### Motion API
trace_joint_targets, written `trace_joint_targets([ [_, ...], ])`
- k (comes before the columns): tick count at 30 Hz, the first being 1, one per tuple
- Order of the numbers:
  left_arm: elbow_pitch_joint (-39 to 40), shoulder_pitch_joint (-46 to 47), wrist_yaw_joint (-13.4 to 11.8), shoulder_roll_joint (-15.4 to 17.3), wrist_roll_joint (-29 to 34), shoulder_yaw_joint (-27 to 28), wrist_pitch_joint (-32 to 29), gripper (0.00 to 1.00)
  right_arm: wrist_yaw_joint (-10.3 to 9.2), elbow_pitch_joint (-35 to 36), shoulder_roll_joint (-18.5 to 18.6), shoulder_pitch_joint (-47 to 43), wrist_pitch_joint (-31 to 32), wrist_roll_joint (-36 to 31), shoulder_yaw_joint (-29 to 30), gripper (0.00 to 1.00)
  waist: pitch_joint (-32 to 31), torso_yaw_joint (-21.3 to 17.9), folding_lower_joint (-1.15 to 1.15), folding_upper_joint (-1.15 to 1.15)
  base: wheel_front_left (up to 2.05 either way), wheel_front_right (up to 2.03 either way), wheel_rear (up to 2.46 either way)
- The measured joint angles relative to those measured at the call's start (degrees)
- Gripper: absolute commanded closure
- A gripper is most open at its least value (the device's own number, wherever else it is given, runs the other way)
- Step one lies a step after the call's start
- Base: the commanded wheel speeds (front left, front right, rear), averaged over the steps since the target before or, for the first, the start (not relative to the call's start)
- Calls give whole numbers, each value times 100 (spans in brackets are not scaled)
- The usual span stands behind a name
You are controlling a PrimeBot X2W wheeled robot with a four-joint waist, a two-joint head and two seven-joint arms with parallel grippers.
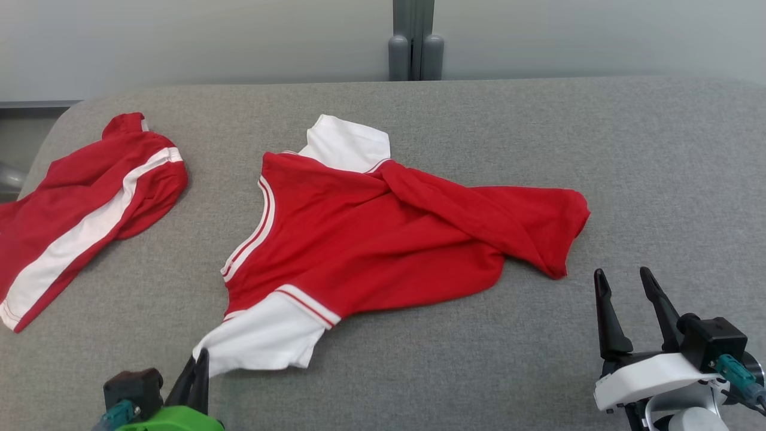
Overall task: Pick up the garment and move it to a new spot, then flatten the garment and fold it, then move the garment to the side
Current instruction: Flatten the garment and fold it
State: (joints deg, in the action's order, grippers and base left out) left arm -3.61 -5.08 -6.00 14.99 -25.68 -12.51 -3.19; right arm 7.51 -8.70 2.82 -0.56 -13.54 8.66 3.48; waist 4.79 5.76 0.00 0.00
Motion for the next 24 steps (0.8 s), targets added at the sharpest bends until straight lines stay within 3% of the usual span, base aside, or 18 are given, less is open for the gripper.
trace_joint_targets([
  [6, -160, -391, -30, -69, -230, -12, -92, 100, 0, -26, 0, 14, -1, -12, 0, 0, 55, 25, 0, 0, 0, 0, 0],
  [7, -222, -391, -26, -69, -201, -37, -44, 67, 0, -31, 1, 16, -1, -14, -1, 0, 55, 19, 0, 0, 0, 0, 0],
  [8, -237, -388, -19, -79, -189, -31, 57, 0, 0, -34, 1, 16, -1, -22, -1, 0, 51, 15, 0, 0, 0, 0, 0],
  [24, -298, 371, 77, -168, 257, 156, 1718, 0, 0, -81, 2, 21, 40, -81, -38, 0, -103, -161, 0, 0, 0, 0, 0],
])
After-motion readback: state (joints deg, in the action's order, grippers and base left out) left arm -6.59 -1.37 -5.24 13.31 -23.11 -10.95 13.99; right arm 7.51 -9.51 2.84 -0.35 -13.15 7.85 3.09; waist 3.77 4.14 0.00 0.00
